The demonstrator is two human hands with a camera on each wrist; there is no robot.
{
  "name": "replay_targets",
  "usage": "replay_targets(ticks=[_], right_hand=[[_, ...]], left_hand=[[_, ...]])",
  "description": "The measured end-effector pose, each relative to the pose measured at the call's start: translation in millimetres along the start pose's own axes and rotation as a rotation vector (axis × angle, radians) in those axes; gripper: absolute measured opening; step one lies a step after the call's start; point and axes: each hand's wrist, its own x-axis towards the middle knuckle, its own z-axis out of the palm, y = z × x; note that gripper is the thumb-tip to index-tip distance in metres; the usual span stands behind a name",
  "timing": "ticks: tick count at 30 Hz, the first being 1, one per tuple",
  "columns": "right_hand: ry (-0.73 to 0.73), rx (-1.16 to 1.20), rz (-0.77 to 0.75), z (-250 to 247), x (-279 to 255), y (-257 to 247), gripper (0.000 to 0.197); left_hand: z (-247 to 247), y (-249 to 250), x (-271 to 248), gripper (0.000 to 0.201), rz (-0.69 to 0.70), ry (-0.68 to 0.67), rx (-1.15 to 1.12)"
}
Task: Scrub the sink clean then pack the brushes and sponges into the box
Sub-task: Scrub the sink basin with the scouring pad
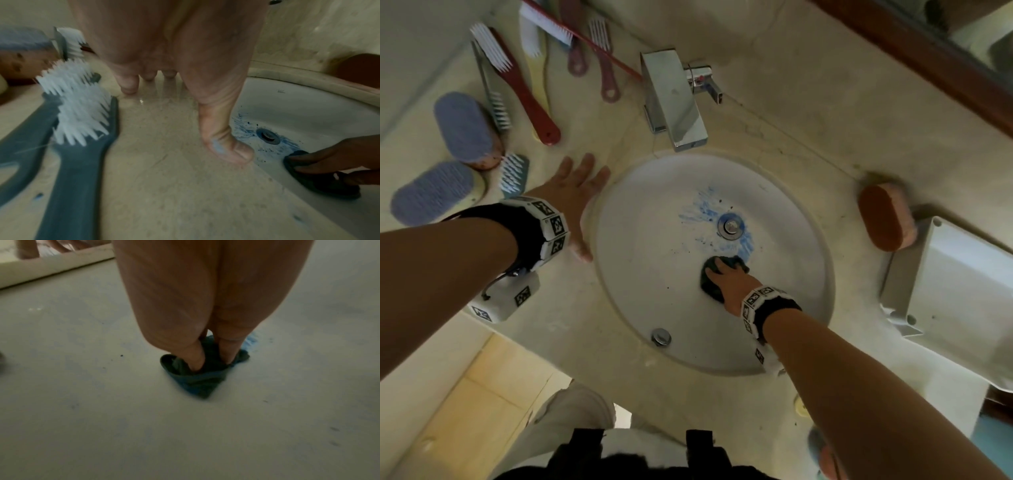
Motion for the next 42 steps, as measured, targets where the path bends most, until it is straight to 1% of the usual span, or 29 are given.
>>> replay_targets(ticks=[4,7,9,11,14,16,18,21,25,28,31,34,38,42], right_hand=[[0.056,-0.048,-0.08,-25.3,22.7,-31.9,0.072],[0.097,-0.027,-0.131,-47.4,34.9,-58.1,0.072],[0.117,0.021,-0.132,-49.7,37.8,-66.0,0.074],[0.124,0.059,-0.14,-40.0,35.2,-60.8,0.079],[0.153,0.062,-0.152,-18.6,22.8,-40.3,0.089],[0.162,0.055,-0.146,-9.2,16.5,-28.4,0.089],[0.149,0.021,-0.155,-3.9,15.4,-24.9,0.085],[0.189,-0.041,-0.166,-1.1,22.9,-35.0,0.083],[0.207,0.004,-0.124,-0.7,36.0,-54.8,0.085],[0.232,0.01,-0.1,-9.7,45.0,-58.5,0.089],[0.281,0.031,-0.078,-32.6,64.7,-52.2,0.085],[0.299,0.072,-0.052,-47.8,76.3,-46.0,0.08],[0.283,0.101,-0.088,-29.8,62.4,-50.1,0.069],[0.252,0.087,-0.149,-1.9,52.7,-50.6,0.07]], left_hand=[[1.6,-2.6,1.7,0.161,0.007,0.004,-0.002],[2.6,-4.2,3.0,0.161,0.013,0.01,0.01],[2.5,-3.6,3.2,0.161,0.015,0.01,0.016],[2.5,-2.8,2.6,0.161,0.011,0.01,0.02],[1.5,-1.5,1.8,0.161,0.006,0.008,0.025],[0.6,-1.3,2.0,0.161,0.002,0.002,0.026],[-0.1,-2.1,2.2,0.161,0.002,-0.005,0.025],[1.4,-3.5,3.2,0.162,0.006,0.001,0.024],[3.1,-5.7,4.7,0.162,0.015,-0.002,0.02],[2.6,-5.6,5.8,0.162,0.022,-0.005,0.025],[3.0,-5.8,5.7,0.162,0.018,-0.007,0.026],[2.8,-5.6,4.8,0.161,0.016,-0.005,0.024],[2.2,-5.4,4.7,0.161,0.012,-0.008,0.036],[-0.3,-1.6,4.1,0.161,-0.005,-0.008,0.041]])
